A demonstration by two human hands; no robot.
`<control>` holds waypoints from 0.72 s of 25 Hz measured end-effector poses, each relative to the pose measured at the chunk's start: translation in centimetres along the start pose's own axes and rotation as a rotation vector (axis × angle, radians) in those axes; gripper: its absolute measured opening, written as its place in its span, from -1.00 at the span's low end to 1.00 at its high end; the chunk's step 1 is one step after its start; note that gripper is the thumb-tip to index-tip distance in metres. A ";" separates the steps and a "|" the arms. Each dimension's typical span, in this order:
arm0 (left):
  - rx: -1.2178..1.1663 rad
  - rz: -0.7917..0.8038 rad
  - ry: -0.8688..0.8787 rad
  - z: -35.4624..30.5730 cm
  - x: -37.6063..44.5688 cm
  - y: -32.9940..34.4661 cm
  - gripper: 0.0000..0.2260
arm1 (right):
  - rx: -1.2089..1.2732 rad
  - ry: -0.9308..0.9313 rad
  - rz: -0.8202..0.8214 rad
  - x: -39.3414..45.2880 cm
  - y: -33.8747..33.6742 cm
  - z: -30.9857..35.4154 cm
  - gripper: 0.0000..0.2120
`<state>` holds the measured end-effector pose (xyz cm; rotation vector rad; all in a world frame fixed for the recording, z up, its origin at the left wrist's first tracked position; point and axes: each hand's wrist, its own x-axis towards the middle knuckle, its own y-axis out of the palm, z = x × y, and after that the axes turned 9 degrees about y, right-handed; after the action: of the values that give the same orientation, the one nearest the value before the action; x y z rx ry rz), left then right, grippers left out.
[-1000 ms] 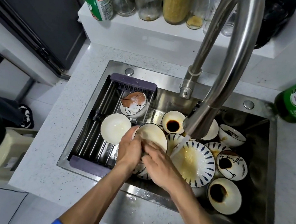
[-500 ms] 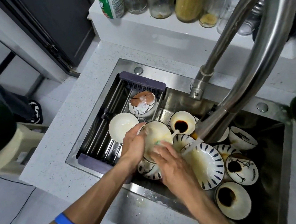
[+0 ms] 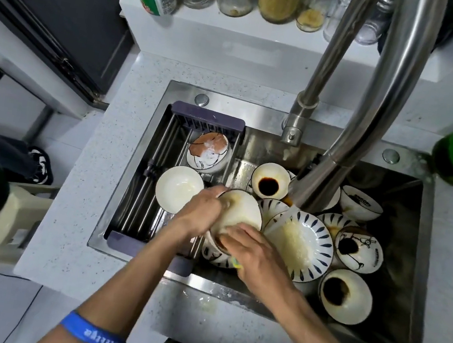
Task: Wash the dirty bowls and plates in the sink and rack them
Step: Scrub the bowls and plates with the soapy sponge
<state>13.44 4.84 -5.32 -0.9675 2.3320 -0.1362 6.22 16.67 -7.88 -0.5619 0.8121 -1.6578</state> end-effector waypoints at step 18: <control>-0.023 -0.051 -0.043 -0.4 -0.7 0.0 -0.74 | -0.043 -0.033 -0.069 0.0 0.6 -0.4 -0.51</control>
<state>13.53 5.25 -4.65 -1.0321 2.2753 -0.1091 6.29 16.72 -8.62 -0.6522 0.8140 -1.6924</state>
